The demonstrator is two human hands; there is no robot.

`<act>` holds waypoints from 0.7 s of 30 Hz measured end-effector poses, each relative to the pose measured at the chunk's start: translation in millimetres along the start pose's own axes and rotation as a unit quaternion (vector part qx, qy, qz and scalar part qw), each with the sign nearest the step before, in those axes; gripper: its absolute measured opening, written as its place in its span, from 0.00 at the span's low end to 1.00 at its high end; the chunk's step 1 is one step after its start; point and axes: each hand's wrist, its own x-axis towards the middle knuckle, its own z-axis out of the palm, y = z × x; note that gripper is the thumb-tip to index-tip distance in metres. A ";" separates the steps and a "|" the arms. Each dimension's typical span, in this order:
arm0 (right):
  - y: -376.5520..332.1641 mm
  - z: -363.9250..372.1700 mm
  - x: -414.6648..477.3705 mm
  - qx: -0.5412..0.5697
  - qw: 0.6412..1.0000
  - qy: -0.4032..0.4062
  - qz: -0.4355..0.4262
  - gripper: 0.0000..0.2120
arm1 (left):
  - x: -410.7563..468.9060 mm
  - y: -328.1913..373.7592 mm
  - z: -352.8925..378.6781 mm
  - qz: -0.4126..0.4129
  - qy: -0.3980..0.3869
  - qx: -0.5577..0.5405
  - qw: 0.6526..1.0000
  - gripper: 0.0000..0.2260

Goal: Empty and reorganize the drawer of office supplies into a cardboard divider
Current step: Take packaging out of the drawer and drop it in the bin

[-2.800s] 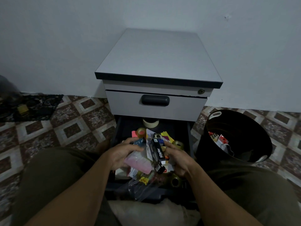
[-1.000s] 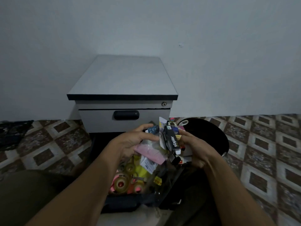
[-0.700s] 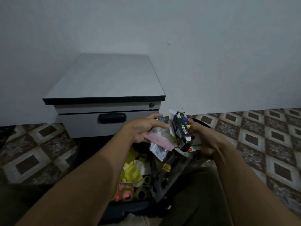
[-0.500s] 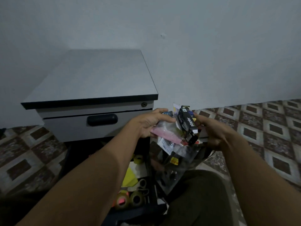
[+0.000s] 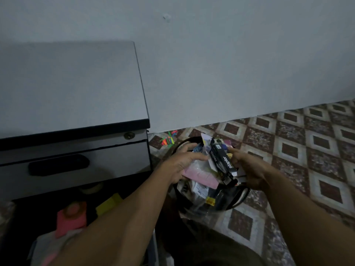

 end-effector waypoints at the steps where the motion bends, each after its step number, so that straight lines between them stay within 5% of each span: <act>1: 6.4 -1.5 6.7 -0.009 1.000 0.009 0.008 0.26 | 10.7 -7.2 -0.7 -0.014 0.002 0.008 1.000 0.31; 5: 36.9 -7.3 39.2 -0.052 0.997 0.037 0.048 0.21 | 35.0 -26.0 1.3 -0.096 0.003 0.073 0.993 0.37; 9: 55.6 -9.8 66.6 -0.104 0.987 0.094 0.084 0.15 | 48.9 -33.1 7.1 -0.138 0.006 0.123 0.983 0.17; 12: 58.1 -11.7 81.7 -0.168 0.975 0.125 0.073 0.20 | 60.1 -34.9 8.2 -0.120 0.018 0.176 0.977 0.15; 21: 38.1 -0.4 64.9 -0.250 0.954 0.165 0.019 0.10 | 36.9 -23.2 4.0 -0.097 0.026 0.249 0.963 0.27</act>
